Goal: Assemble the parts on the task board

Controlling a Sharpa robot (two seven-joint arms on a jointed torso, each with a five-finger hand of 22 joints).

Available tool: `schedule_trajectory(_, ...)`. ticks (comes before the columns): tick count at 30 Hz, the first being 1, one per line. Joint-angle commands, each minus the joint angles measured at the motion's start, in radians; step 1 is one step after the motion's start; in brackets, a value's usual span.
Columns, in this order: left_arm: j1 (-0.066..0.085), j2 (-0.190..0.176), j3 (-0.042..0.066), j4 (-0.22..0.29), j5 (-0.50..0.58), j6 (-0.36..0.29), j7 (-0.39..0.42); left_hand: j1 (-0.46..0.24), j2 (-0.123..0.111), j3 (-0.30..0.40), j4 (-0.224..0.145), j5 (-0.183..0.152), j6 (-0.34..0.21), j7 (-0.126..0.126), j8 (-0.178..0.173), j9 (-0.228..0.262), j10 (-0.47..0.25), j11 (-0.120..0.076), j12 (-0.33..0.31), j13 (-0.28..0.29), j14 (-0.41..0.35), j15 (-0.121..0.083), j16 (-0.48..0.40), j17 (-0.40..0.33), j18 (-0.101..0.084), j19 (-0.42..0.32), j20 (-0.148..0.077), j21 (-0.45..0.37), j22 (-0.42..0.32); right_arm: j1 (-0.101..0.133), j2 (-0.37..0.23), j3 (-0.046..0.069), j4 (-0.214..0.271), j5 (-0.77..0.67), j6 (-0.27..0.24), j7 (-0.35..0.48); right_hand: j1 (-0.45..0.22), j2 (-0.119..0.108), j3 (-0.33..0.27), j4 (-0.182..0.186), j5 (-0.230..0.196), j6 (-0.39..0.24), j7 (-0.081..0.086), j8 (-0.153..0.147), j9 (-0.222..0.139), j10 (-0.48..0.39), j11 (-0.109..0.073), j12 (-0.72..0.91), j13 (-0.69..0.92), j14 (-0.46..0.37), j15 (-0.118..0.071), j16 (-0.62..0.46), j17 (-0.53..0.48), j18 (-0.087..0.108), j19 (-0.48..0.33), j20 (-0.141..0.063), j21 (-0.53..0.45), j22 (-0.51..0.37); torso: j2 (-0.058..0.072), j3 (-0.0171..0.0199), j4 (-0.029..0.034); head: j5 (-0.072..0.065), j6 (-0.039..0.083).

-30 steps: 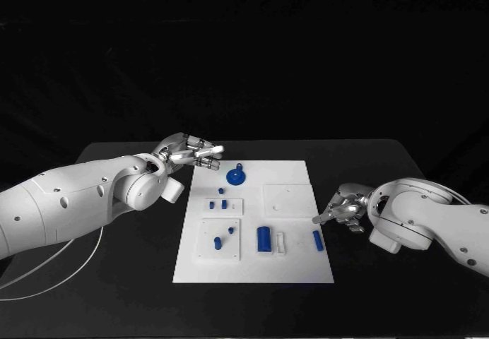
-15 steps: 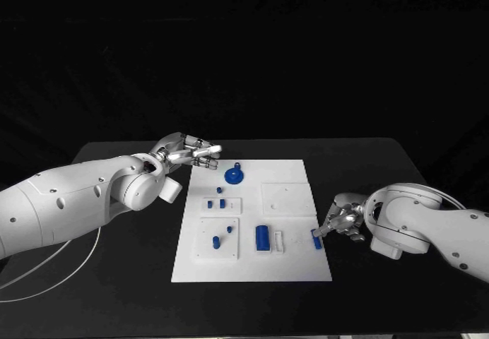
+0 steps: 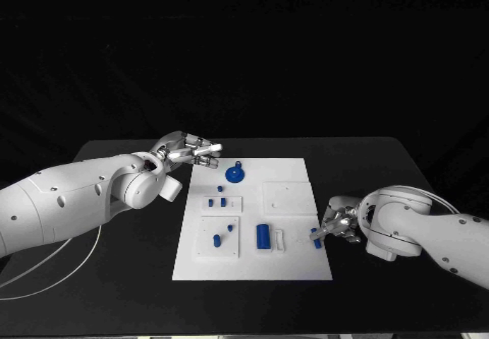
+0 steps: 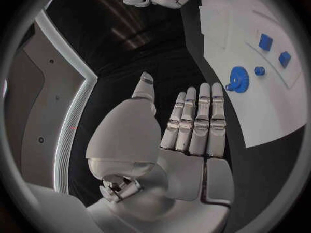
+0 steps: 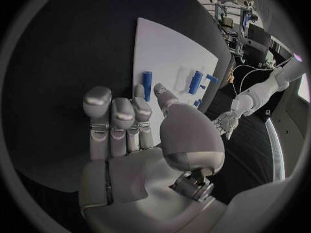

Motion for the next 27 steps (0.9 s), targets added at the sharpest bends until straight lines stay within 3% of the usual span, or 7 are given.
schedule_trajectory(1,0.0,0.002,0.001,0.001,0.0,0.013,0.007,0.0,0.007,0.0,-0.002,0.0,-0.003,0.0,0.0,0.001,-0.002,-0.002,0.001,0.001,-0.002,0.001,-0.003,0.0,-0.002,-0.003,0.002,0.006,-0.001,-0.007,0.009,-0.01,-0.006,-0.108,0.024,-0.033,0.005,-0.011,0.004,0.009,-0.009,-0.002,0.004,-0.007,-0.002,0.003,-0.004,-0.007,0.001,0.003,-0.003,-0.005,-0.002,-0.012,0.051,0.002,0.004,0.09,0.0,0.0001,0.0,0.002,-0.002)
schedule_trajectory(9,0.0,0.001,0.0,0.001,0.0,0.016,0.003,0.001,0.005,0.001,0.002,-0.001,-0.004,0.0,-0.001,0.001,-0.002,-0.002,0.001,0.001,-0.002,0.001,-0.003,0.0,-0.002,-0.003,0.002,0.007,-0.002,-0.009,0.035,-0.039,-0.018,-0.206,0.045,-0.034,0.025,-0.019,0.026,-0.003,-0.014,-0.008,0.007,-0.008,-0.004,0.0,-0.002,-0.009,0.002,0.003,-0.002,-0.008,-0.004,-0.012,0.05,0.003,0.001,0.09,0.0,-0.0002,0.0011,0.004,-0.005)
schedule_trajectory(12,0.0,0.001,0.0,0.001,-0.001,0.016,0.001,0.001,0.005,0.001,0.002,-0.001,-0.004,0.0,-0.001,0.001,-0.002,-0.002,0.001,0.001,-0.002,0.001,-0.003,0.0,-0.002,-0.003,0.002,0.007,-0.002,-0.009,0.043,-0.052,-0.021,-0.232,0.059,-0.035,0.032,-0.05,0.119,-0.018,-0.014,-0.02,0.013,-0.007,-0.027,-0.004,0.001,-0.015,0.002,0.002,0.001,-0.011,-0.006,-0.011,0.049,0.005,-0.001,0.09,-0.001,-0.0008,0.0008,0.005,-0.006)
schedule_trajectory(22,0.001,-0.002,0.0,0.003,-0.002,0.017,-0.003,0.003,0.003,0.002,0.006,-0.002,-0.004,0.001,0.0,0.001,-0.003,-0.002,0.001,0.001,-0.002,0.001,-0.003,0.0,-0.002,-0.004,0.002,0.007,-0.003,-0.009,0.053,-0.075,-0.02,-0.23,0.089,-0.036,0.05,-0.044,0.164,-0.132,0.111,-0.073,0.04,-0.008,-0.124,-0.018,0.013,-0.029,-0.004,0.001,0.009,-0.015,-0.004,-0.004,0.047,0.014,-0.008,0.09,-0.001,-0.0011,-0.0002,0.009,-0.008)
schedule_trajectory(27,0.001,-0.004,0.0,0.004,-0.003,0.017,-0.005,0.003,0.003,0.002,0.006,-0.002,-0.004,0.001,0.0,0.001,-0.003,-0.002,0.001,0.001,-0.002,0.001,-0.003,0.0,-0.002,-0.004,0.002,0.007,-0.003,-0.01,0.052,-0.079,-0.015,-0.2,0.087,-0.036,0.055,-0.035,0.21,-0.177,0.224,-0.091,0.05,-0.008,-0.154,-0.025,0.015,-0.036,-0.008,0.0,0.01,-0.016,-0.003,-0.001,0.046,0.014,-0.01,0.09,0.0,-0.0009,-0.0011,0.01,-0.008)
